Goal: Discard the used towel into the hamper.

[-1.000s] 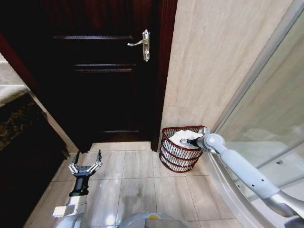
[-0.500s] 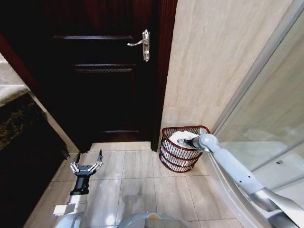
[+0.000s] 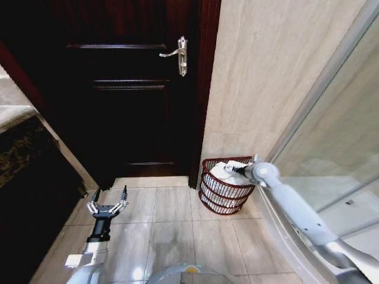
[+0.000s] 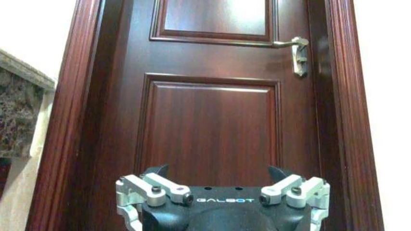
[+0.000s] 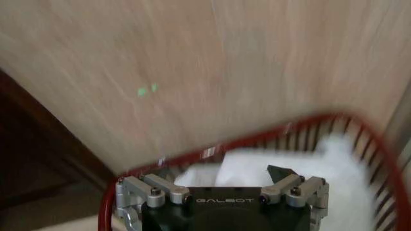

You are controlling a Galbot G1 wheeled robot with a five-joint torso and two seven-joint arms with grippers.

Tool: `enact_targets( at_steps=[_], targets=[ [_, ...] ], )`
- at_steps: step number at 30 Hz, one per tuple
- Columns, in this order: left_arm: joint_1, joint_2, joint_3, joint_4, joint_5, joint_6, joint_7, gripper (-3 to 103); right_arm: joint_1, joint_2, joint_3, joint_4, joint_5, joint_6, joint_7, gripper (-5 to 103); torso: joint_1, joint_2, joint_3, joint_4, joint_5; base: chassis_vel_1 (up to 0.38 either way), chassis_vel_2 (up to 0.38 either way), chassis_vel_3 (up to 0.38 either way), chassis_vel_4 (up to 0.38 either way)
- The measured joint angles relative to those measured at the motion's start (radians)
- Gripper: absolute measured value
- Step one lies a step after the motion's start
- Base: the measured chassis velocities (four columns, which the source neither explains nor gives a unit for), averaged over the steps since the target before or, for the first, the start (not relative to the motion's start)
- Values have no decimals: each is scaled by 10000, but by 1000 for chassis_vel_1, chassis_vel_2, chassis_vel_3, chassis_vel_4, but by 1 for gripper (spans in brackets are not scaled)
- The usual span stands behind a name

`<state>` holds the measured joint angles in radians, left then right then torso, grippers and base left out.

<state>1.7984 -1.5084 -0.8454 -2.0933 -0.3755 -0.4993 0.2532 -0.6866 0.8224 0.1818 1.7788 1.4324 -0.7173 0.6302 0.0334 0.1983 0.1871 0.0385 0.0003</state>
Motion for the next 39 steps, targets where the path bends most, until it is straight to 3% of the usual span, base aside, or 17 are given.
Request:
enact_targets(
  at_steps=[3,5,6,9,10,11,12,14,17,18,22,25,28,31,35,39],
  targets=[
    [-39,6,44,0,16,43,-5,100,-596,-428,387,1214,-1052,333,-43,100,0,1,-2,-3,-8,0,0,0,0],
    [-40,39,81,0,11,91,-100,100,-1392,-508,930,2125,-2234,1009,-191,100,0,0,-1,-1,0,0,0,0,0],
    [-40,39,81,0,11,91,-100,100,-1392,-508,930,2125,-2234,1009,-191,100,0,0,-1,-1,0,0,0,0,0],
    [-41,112,120,10,5,183,-360,100,-3061,-225,1776,3130,-4670,2267,-1010,100,0,0,-1,-2,0,0,0,0,0],
    [-49,192,175,5,-12,317,-655,100,-3975,177,2329,3660,-6182,2701,-1451,100,0,1,-3,-1,4,0,0,0,0],
    [-48,286,228,-14,-59,525,-903,100,-4530,453,2586,3991,-6865,2893,-1624,100,-1,1,-3,-4,-12,0,0,0,0],
    [-48,286,228,-14,-59,525,-903,100,-4530,453,2586,3991,-6865,2893,-1624,100,-1,1,-3,-4,-12,0,0,0,0],
    [-54,470,302,-120,-194,869,-1160,100,-5465,1016,2923,4620,-7764,3212,-1802,100,-1,1,-3,-4,0,0,0,0,0],
    [-181,866,400,-325,-219,1446,-1351,100,-7280,2377,3382,5249,-10295,4450,-2664,100,-1,1,-3,-4,-11,0,0,0,0],
    [-181,866,400,-325,-219,1446,-1351,100,-7280,2377,3382,5249,-10295,4450,-2664,100,-1,1,-3,-4,-11,0,0,0,0],
    [-229,1177,550,-715,21,1812,-2070,100,-8642,3720,3880,5088,-12602,6092,-4294,100,-1,1,-2,-4,-8,0,0,0,0],
    [-182,1269,576,-887,72,1990,-2263,100,-9042,4246,4094,5025,-13134,6610,-4830,100,-1,1,-2,-3,0,0,0,0,0],
    [-49,1443,697,-1222,214,2415,-2598,100,-9803,5486,4525,4886,-14256,7685,-5867,100,-1,1,-2,-2,-3,0,0,0,0],
    [8,1540,715,-1473,277,2692,-2670,100,-10075,5950,4661,4948,-14550,7900,-6084,100,-1,1,-2,-3,-8,0,0,0,0],
    [-57,1769,654,-1767,374,3095,-2651,100,-10473,6708,4538,5710,-14773,7699,-6047,100,0,8,3,-3,-6,0,0,0,0],
    [-34,1856,662,-1908,444,3262,-2630,100,-10619,6800,4297,6372,-14795,7270,-5852,100,25,101,65,-4,-8,0,0,0,0]
  ],
)
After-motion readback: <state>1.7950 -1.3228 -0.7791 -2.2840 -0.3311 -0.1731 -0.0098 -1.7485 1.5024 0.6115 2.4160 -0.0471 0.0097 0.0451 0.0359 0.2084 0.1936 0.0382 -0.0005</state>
